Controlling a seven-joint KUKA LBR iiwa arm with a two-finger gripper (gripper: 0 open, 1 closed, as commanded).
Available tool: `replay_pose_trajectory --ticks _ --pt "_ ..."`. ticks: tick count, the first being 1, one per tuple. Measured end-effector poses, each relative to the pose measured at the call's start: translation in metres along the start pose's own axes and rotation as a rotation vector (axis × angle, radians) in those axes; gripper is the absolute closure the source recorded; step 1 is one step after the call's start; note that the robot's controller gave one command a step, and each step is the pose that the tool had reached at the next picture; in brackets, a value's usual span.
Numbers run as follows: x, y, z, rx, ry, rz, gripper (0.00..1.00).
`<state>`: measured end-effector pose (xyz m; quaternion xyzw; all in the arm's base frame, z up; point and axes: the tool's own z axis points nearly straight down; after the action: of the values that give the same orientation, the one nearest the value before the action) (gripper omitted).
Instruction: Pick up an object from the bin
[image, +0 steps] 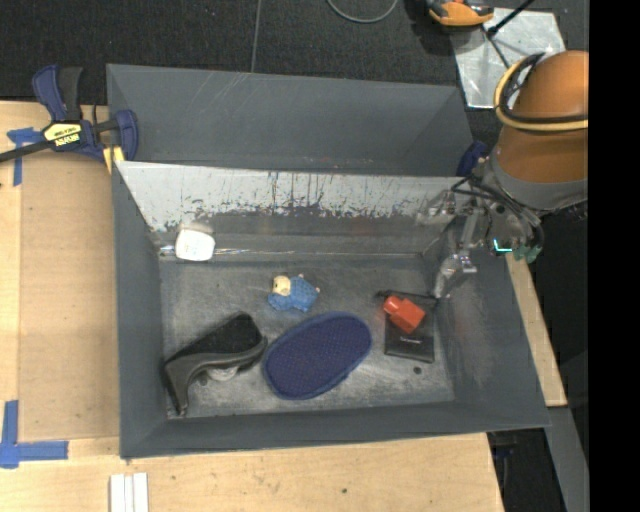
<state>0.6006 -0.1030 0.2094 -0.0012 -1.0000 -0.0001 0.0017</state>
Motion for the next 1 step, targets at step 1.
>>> replay_pose_trajectory --ticks 1 --pt "0.0359 -0.0086 0.136 -0.001 -0.011 0.354 0.0"
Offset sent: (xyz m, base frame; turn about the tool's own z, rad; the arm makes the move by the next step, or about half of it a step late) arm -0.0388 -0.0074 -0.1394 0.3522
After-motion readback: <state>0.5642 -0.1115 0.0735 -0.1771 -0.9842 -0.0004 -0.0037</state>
